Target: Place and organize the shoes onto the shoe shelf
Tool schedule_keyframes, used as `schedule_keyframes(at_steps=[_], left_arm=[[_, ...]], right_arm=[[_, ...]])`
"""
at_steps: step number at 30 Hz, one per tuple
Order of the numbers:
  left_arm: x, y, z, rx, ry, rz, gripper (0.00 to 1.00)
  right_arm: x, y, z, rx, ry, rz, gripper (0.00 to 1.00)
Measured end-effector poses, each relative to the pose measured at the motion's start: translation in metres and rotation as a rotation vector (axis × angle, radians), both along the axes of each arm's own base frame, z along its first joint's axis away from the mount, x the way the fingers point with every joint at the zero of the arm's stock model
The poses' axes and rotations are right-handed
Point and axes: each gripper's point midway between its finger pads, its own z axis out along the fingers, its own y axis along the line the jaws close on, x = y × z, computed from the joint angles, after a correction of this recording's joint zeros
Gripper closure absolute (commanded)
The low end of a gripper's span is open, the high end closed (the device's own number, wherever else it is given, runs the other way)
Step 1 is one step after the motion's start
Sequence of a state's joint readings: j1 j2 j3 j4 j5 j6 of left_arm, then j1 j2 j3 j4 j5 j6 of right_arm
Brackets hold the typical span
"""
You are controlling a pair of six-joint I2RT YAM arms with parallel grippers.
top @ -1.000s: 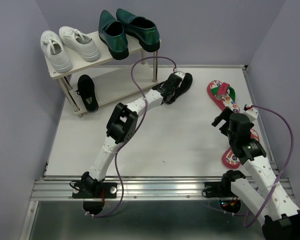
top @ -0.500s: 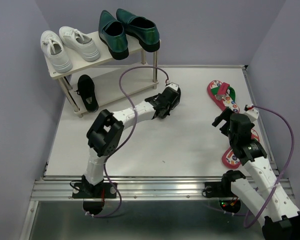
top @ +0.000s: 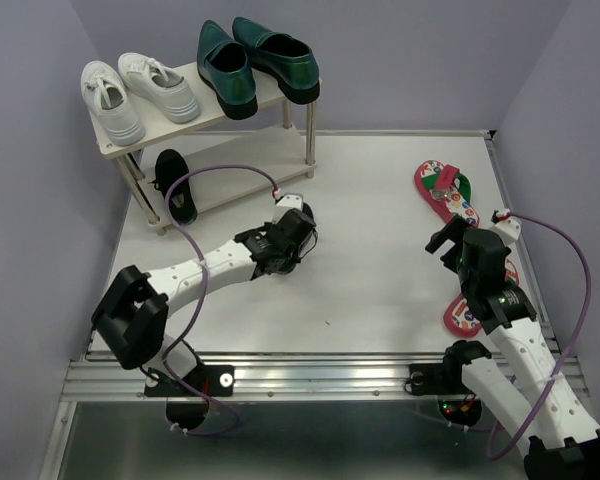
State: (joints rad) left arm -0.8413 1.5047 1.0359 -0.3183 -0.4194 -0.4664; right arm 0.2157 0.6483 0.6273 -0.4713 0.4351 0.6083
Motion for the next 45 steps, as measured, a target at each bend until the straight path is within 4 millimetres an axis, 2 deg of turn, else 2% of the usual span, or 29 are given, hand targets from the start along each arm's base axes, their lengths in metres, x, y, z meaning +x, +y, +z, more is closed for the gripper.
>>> schedule_keyframes(at_steps=[7, 14, 21, 34, 39, 45], left_arm=[[-0.017, 0.033, 0.014, -0.047, -0.054, 0.170, 1.00], [-0.013, 0.059, 0.042, -0.091, -0.168, 0.323, 1.00], [-0.013, 0.079, 0.052, -0.096, -0.238, 0.393, 1.00], [0.035, 0.138, 0.084, 0.002, -0.372, 0.483, 1.00], [0.050, 0.139, 0.101, 0.000, -0.446, 0.476, 1.00], [0.059, 0.138, 0.115, -0.024, -0.504, 0.478, 1.00]], right_arm=[[0.000, 0.001, 0.000, 0.003, 0.000, 0.005, 0.00], [0.000, 0.002, 0.000, 0.005, 0.000, 0.008, 0.00], [0.000, 0.002, 0.000, 0.005, 0.000, 0.008, 0.00], [0.000, 0.002, 0.000, 0.005, -0.001, 0.009, 0.00], [0.001, 0.002, -0.003, 0.003, 0.013, 0.009, 0.00], [0.002, 0.003, -0.006, 0.001, 0.026, 0.010, 0.00]])
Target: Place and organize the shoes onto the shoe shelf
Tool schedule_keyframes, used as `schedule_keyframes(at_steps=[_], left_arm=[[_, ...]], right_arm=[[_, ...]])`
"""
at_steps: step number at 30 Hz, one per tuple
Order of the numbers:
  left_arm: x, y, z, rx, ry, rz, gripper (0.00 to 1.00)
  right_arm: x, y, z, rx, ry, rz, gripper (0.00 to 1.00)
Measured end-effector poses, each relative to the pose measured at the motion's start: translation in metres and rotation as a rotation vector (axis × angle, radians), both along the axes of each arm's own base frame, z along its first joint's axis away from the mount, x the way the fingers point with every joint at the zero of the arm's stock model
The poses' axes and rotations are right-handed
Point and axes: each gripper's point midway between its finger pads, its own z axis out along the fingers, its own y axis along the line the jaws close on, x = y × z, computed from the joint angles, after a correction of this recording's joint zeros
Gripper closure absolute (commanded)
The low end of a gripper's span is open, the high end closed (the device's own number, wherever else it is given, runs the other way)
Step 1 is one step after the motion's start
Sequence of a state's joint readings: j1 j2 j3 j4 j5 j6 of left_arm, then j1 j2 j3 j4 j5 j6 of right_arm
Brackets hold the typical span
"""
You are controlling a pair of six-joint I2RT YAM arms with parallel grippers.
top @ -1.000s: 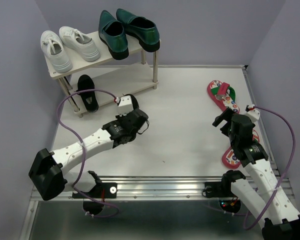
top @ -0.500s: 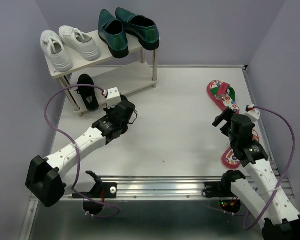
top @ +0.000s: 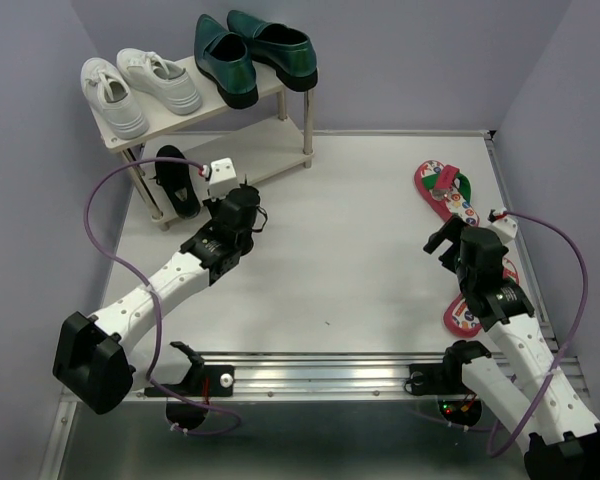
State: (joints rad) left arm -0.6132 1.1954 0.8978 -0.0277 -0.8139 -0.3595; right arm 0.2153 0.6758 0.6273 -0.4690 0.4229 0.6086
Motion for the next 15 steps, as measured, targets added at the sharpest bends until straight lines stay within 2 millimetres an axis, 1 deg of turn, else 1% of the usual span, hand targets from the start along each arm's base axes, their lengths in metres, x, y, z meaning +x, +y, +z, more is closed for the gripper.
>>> schedule_keyframes(at_steps=[6, 8, 10, 13, 14, 15], left_arm=[[-0.004, -0.006, -0.006, -0.042, 0.018, -0.029, 1.00], [-0.010, -0.010, -0.012, -0.065, 0.025, -0.046, 1.00], [-0.017, -0.015, -0.025, -0.087, 0.042, -0.066, 1.00], [-0.033, -0.038, -0.050, -0.091, 0.095, -0.127, 1.00], [-0.039, -0.050, -0.058, -0.094, 0.112, -0.154, 1.00], [-0.041, -0.056, -0.060, -0.100, 0.115, -0.163, 1.00]], right_arm=[[0.001, 0.000, 0.000, 0.000, 0.000, 0.000, 0.00], [0.002, 0.001, -0.001, 0.000, 0.005, 0.001, 0.00], [0.002, 0.001, -0.002, 0.000, 0.008, 0.002, 0.00], [0.002, 0.002, -0.004, 0.002, 0.014, 0.005, 0.00], [0.002, 0.002, -0.004, 0.003, 0.015, 0.007, 0.00], [0.003, 0.003, -0.004, 0.007, 0.015, 0.007, 0.00]])
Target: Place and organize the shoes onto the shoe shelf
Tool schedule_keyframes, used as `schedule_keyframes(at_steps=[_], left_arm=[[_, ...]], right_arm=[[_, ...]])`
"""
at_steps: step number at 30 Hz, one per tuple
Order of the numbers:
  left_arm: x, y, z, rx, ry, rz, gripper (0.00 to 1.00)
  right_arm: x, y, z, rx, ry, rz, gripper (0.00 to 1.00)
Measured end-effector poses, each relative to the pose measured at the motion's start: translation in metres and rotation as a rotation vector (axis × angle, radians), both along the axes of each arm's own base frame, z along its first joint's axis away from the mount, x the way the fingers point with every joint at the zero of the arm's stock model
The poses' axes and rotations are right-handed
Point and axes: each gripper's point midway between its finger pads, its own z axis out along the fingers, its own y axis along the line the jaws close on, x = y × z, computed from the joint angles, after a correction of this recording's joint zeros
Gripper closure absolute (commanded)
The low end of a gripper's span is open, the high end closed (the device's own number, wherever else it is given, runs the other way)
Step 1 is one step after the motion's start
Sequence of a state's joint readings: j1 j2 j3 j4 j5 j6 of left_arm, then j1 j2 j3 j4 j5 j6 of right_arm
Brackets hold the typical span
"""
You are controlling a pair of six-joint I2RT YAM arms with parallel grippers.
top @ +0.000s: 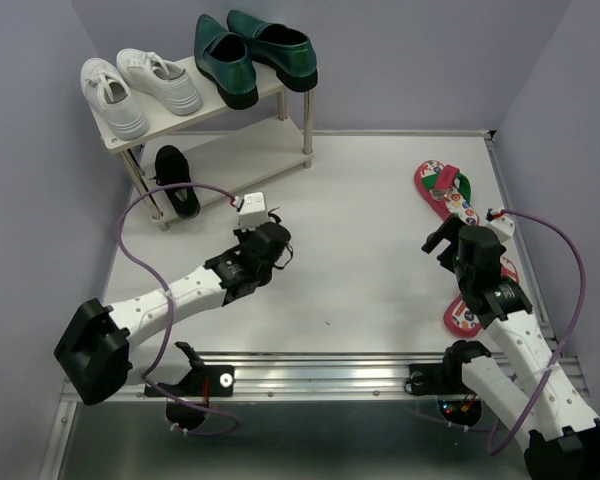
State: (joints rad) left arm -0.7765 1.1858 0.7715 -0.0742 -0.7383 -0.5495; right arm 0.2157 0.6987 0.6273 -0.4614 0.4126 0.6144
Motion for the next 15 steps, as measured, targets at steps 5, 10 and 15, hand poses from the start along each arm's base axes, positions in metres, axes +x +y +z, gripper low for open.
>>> schedule_keyframes(at_steps=[5, 10, 15], left_arm=[[-0.020, -0.055, -0.037, -0.033, 0.057, -0.080, 1.00], [-0.034, -0.084, -0.080, -0.063, 0.132, -0.090, 0.96], [-0.040, -0.094, -0.098, -0.114, 0.174, -0.071, 0.34]], right_arm=[[0.000, 0.001, -0.001, 0.004, 0.002, 0.001, 0.00], [-0.001, 0.000, 0.002, 0.006, -0.010, 0.000, 0.00], [-0.001, 0.000, 0.004, 0.007, -0.017, 0.000, 0.00]])
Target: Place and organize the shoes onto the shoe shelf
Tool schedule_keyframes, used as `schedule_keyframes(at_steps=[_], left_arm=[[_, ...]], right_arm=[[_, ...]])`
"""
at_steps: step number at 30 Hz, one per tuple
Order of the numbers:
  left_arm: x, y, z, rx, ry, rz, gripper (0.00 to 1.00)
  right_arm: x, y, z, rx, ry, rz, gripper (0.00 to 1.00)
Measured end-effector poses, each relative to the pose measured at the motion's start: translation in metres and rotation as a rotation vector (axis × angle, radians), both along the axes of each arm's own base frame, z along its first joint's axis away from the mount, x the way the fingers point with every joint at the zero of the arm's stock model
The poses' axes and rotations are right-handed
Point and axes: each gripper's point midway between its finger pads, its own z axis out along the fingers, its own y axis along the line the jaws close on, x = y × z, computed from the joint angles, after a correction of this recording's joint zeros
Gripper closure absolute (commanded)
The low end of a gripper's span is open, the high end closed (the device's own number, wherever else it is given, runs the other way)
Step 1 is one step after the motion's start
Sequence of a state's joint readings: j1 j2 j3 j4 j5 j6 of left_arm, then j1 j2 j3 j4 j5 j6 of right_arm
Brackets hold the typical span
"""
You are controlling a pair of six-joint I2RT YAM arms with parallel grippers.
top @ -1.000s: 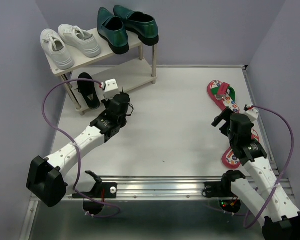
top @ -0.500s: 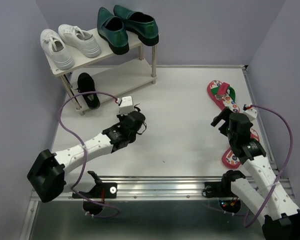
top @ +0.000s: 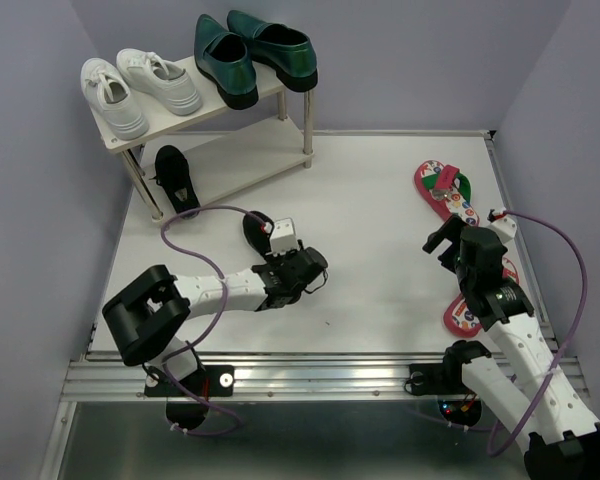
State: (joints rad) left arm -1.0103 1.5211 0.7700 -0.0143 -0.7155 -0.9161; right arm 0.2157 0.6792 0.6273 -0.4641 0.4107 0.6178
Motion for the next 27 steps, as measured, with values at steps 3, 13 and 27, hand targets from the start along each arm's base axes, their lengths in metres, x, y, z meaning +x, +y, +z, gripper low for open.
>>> schedule_keyframes(at_steps=[3, 13, 27], left_arm=[[-0.003, -0.016, 0.005, -0.062, 0.014, -0.027, 0.01], [-0.018, -0.036, 0.070, -0.129, -0.021, -0.140, 0.01], [0.034, -0.031, 0.191, 0.133, -0.381, -0.123, 0.01]], right_arm=[[0.000, 0.000, 0.000, 0.000, 0.000, 0.000, 0.00], [0.000, 0.000, 0.000, 0.000, 0.001, 0.000, 0.00], [0.001, -0.003, 0.000, -0.011, 0.004, -0.015, 0.00]])
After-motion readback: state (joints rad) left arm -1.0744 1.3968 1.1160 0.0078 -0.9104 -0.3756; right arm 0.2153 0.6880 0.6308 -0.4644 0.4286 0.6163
